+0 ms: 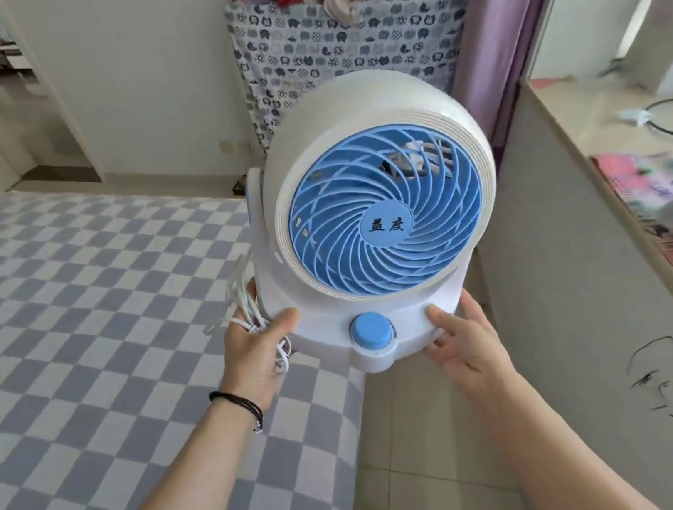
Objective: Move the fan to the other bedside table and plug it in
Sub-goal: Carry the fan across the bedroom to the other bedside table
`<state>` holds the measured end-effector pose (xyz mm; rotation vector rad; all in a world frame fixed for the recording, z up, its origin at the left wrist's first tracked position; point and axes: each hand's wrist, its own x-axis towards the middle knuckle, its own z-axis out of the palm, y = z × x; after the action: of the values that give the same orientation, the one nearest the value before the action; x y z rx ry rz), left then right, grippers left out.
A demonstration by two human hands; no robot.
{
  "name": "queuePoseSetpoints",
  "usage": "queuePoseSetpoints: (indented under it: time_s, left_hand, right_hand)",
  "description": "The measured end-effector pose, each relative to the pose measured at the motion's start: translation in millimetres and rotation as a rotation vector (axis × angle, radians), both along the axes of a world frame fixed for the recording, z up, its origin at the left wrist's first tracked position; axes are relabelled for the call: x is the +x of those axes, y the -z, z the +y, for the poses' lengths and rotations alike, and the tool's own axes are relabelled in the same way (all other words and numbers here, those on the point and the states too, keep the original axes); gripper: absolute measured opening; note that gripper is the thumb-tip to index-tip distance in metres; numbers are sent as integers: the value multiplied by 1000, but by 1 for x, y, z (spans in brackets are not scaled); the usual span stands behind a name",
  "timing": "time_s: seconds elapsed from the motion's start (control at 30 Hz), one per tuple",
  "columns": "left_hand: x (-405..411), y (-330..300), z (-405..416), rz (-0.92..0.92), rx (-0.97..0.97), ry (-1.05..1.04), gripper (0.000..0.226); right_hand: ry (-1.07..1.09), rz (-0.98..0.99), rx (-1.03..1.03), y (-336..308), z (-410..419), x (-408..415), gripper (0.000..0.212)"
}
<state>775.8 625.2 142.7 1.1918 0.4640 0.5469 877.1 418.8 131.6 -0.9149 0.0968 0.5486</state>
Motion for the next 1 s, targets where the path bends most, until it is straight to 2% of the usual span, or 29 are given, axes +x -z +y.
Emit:
queuePoseSetpoints:
  time_s: [0.17,0.47,0.57,0.83,1.0]
  left_hand:
    - [68,2,-12,0,-7,60,44]
    - [225,1,-50,-17,-74,31,44]
    - [275,-3,-62,-44,-94,22,51]
    - [379,-4,-62,-7,-107,-33,39]
    - [446,-1,-38,37,-49,-56,34]
  right_hand:
    - [68,39,-10,5,-18,60,60]
    - [57,21,-53,-6,-54,221,62]
    - [56,39,-48,-11,-64,275,65]
    - [45,70,-25,-9,-60,382,69]
    - [43,95,-18,-4,-33,451,68]
